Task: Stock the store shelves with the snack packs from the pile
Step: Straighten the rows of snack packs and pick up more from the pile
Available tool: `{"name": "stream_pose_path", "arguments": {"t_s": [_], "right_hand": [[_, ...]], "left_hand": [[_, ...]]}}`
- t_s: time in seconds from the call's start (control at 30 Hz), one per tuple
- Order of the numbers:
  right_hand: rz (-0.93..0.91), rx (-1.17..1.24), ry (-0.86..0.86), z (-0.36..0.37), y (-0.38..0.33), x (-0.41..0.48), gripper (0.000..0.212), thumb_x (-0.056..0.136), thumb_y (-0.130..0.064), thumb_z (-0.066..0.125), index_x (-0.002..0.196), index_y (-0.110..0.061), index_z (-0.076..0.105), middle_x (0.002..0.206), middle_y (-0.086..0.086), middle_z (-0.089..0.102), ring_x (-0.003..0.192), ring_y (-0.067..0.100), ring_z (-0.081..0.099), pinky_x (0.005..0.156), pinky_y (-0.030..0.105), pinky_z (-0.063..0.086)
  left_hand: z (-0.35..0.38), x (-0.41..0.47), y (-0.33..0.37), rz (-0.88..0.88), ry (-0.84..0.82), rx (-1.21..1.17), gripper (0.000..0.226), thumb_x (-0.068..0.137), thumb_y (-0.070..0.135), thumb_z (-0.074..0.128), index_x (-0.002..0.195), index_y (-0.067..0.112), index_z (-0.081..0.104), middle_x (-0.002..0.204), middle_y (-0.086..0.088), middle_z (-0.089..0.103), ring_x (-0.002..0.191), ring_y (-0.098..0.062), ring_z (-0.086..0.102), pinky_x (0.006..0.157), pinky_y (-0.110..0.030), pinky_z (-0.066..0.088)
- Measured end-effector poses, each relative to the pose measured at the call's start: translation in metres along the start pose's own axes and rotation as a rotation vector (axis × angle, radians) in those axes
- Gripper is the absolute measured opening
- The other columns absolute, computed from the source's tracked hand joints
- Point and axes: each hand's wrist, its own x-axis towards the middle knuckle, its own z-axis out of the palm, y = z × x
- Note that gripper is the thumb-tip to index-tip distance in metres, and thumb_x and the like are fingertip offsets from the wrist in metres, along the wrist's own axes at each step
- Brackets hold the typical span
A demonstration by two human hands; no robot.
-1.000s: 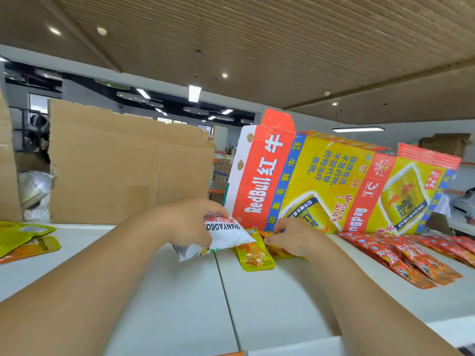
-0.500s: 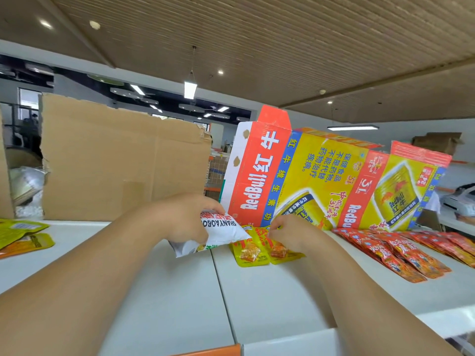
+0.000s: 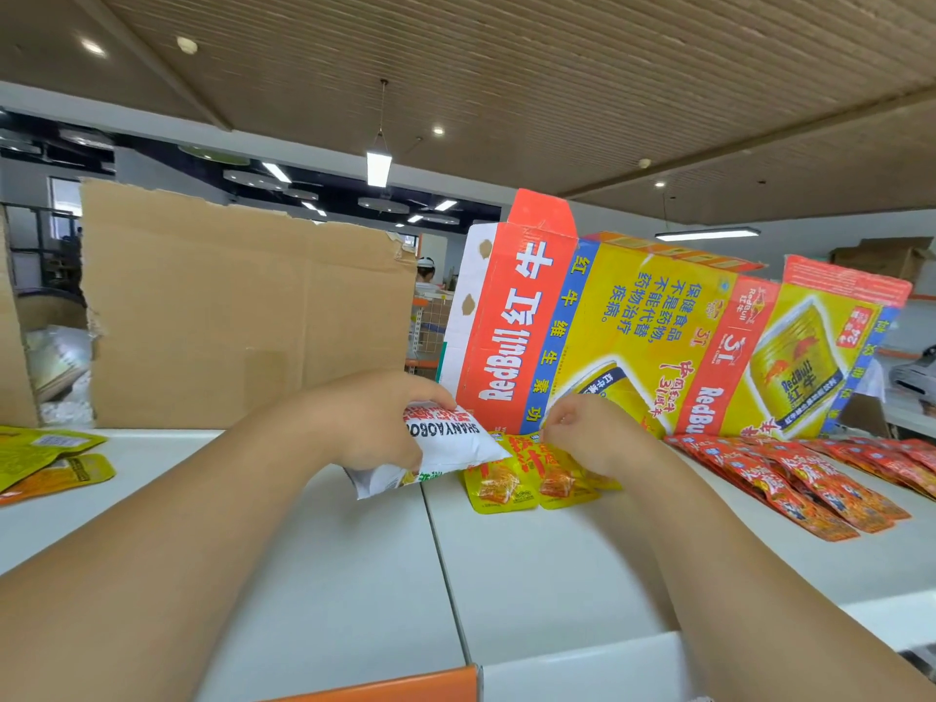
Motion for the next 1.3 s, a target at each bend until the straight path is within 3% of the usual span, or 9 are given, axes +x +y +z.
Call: {"name": "stream_pose_path", "arguments": {"t_s": [0.07,0.2,0.37,0.5,0.67,0.8,1.0,1.13,1.3], "right_hand": [[-0.087,0.089,0.021,0.000,-0.004,-0.002,0.009,0.088,-0.034,0.070,0.086,-0.026,0.067,0.093,-0.006,0.069,0.080,0.016,0.063,0.068,0.031,0.046],[-0.256,0.200,0.042,0.000,-0.017,-0.008,0.007,0.092,-0.035,0.068,0.089,-0.029,0.065,0.097,-0.015,0.067,0.069,0.001,0.054,0.065,0.027,0.040],[-0.269,0.215,0.046,-0.002,-0.016,-0.009,0.009,0.093,-0.031,0.068,0.086,-0.027,0.065,0.096,-0.012,0.067,0.057,-0.004,0.050,0.057,0.022,0.034],[-0.271,0.223,0.047,-0.003,-0.016,-0.009,0.010,0.094,-0.028,0.067,0.084,-0.026,0.065,0.095,-0.009,0.068,0.052,-0.006,0.050,0.055,0.022,0.033],[-0.288,0.229,0.046,-0.002,-0.022,-0.013,0.010,0.091,-0.024,0.070,0.081,-0.024,0.068,0.081,-0.012,0.068,0.073,0.007,0.059,0.069,0.028,0.048],[-0.310,0.207,0.011,-0.021,-0.021,-0.030,0.016,0.095,-0.020,0.063,0.079,-0.022,0.067,0.057,-0.021,0.059,0.052,-0.003,0.049,0.048,0.012,0.034],[-0.324,0.212,-0.020,-0.064,0.022,-0.063,0.013,0.094,-0.013,0.063,0.083,-0.017,0.069,0.071,-0.003,0.061,0.060,0.010,0.050,0.055,0.026,0.037],[-0.327,0.254,0.005,-0.094,0.066,-0.082,0.014,0.096,-0.015,0.063,0.083,-0.018,0.068,0.072,-0.008,0.063,0.060,0.006,0.053,0.056,0.024,0.040],[-0.392,0.316,0.026,-0.123,0.129,-0.105,0.013,0.096,-0.017,0.062,0.086,-0.021,0.070,0.073,-0.007,0.066,0.059,0.006,0.052,0.058,0.025,0.038]], "left_hand": [[0.000,-0.001,0.003,0.008,0.013,-0.001,0.065,0.080,0.019,0.075,0.134,0.048,0.053,0.124,0.017,0.056,0.103,-0.010,0.056,0.075,-0.021,0.047],[0.002,-0.001,0.009,0.029,0.023,-0.002,0.066,0.080,0.021,0.075,0.135,0.050,0.052,0.125,0.018,0.054,0.104,-0.009,0.055,0.075,-0.020,0.046],[0.002,0.000,0.014,0.050,0.016,0.013,0.068,0.081,0.020,0.077,0.137,0.049,0.051,0.127,0.019,0.052,0.104,-0.008,0.054,0.070,-0.015,0.042],[0.002,0.000,0.019,0.066,0.016,0.041,0.067,0.083,0.021,0.075,0.138,0.049,0.050,0.122,0.022,0.049,0.092,-0.001,0.051,0.062,-0.008,0.035],[0.006,-0.003,0.029,0.087,0.011,-0.019,0.066,0.082,0.021,0.078,0.135,0.050,0.052,0.125,0.021,0.054,0.100,-0.003,0.054,0.069,-0.012,0.041],[0.006,-0.006,0.049,0.150,0.010,-0.061,0.059,0.080,0.021,0.079,0.127,0.050,0.058,0.115,0.029,0.057,0.100,0.003,0.056,0.075,-0.009,0.042],[0.015,-0.005,0.100,0.179,-0.003,0.040,0.058,0.078,0.026,0.078,0.125,0.054,0.058,0.119,0.024,0.061,0.106,-0.003,0.058,0.093,-0.031,0.052],[0.032,-0.005,0.148,0.196,0.038,0.041,0.058,0.079,0.026,0.079,0.125,0.054,0.058,0.119,0.022,0.061,0.106,-0.005,0.058,0.093,-0.031,0.052],[0.061,-0.014,0.211,0.208,0.046,0.008,0.058,0.081,0.028,0.080,0.125,0.056,0.057,0.120,0.027,0.061,0.102,0.003,0.060,0.090,-0.026,0.053]]}}
